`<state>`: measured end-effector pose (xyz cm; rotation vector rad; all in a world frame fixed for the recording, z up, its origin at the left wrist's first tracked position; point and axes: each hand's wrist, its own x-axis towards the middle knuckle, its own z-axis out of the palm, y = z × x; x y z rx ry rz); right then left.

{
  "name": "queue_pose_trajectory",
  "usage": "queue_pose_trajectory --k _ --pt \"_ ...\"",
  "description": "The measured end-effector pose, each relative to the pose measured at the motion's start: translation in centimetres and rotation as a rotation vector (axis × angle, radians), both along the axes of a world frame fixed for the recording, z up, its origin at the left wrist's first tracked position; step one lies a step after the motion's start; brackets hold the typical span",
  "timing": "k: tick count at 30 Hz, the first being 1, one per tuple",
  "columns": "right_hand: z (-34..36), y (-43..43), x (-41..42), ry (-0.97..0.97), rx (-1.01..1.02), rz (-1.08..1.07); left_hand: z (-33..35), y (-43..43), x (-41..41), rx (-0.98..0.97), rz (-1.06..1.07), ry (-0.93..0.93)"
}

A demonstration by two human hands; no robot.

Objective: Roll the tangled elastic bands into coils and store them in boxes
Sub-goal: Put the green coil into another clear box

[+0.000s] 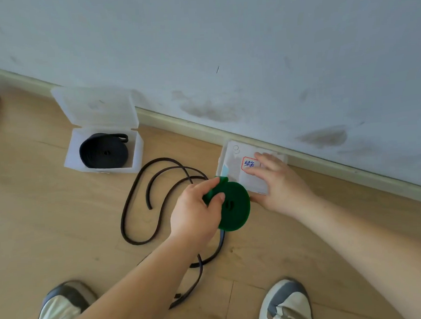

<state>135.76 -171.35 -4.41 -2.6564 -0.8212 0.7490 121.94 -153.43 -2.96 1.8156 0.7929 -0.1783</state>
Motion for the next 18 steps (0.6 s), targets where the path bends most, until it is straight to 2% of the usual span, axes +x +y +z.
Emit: queue_pose_trajectory --k 7,12,18 --pt "-1.4 -0.3 0.5 -0.133 -0.067 0.072 -1.7 -0.5 0.6 0.02 -0.015 0.068" --pt "0.1 -0.1 1.8 -0.038 -0.129 0.101 -1.9 0.2 0.2 0.072 -0.044 0.079" --pt "1.4 0.3 1.5 0.034 -0.08 0.066 -1.6 0.7 0.3 0.065 -0.036 0.042"
